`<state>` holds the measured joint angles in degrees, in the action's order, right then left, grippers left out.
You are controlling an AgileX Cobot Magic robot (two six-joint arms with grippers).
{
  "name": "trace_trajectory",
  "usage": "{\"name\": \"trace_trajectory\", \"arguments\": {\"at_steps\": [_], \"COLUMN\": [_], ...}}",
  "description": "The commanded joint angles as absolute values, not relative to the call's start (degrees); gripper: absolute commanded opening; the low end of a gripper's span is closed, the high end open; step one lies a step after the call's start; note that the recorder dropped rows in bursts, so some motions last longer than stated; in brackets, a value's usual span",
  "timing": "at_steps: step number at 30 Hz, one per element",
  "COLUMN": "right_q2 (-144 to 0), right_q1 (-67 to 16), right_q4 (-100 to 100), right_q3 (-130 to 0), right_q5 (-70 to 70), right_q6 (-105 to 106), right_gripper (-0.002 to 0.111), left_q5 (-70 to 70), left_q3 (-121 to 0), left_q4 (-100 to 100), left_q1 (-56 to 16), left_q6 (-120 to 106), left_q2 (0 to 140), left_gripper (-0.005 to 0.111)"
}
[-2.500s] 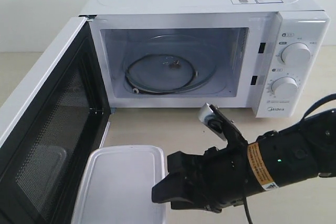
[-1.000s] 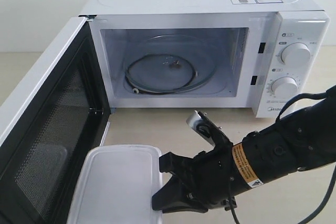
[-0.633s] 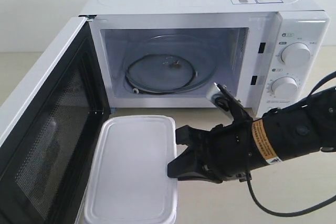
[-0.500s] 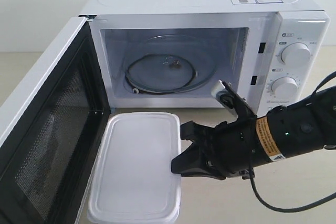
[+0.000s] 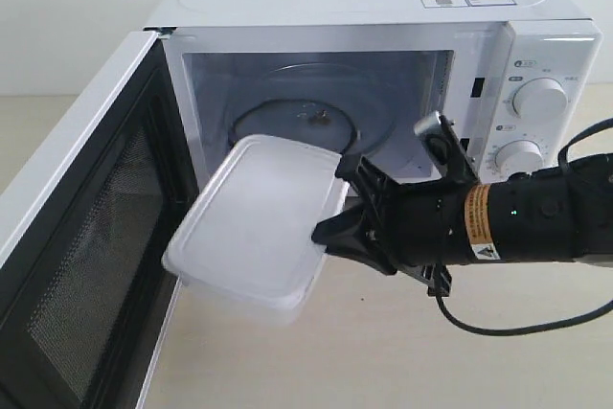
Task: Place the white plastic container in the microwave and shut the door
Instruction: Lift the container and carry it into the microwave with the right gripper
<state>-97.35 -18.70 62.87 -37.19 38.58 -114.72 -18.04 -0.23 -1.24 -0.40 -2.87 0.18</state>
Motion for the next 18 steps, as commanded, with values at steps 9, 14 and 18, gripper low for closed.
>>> {"name": "trace_trajectory", "arguments": {"at_steps": [9,14,18], "right_q2": [-96.63,-96.63,-96.63], "right_q1": [-18.48,-20.93,-22.56], "right_q4": [18.92,4.25,-3.89], "right_q3": [-37.44,-37.44,-37.44], "right_q5": [37.5,37.5,37.39], "right_q6": [-99.57,-92.32,-86.8], "right_gripper": [0.0,0.0,0.0], "left_q5": [-17.84,-17.84,-17.84], "left_q3": [0.0,0.0,0.0], "left_q4": [-1.53,-1.53,-1.53], "left_q1": [-0.59,-0.59,-0.59], "left_q6": [-3.05,-3.05,-3.05], "left_q2": [0.0,0.0,0.0], "left_gripper": [0.004,0.004,0.004]}}
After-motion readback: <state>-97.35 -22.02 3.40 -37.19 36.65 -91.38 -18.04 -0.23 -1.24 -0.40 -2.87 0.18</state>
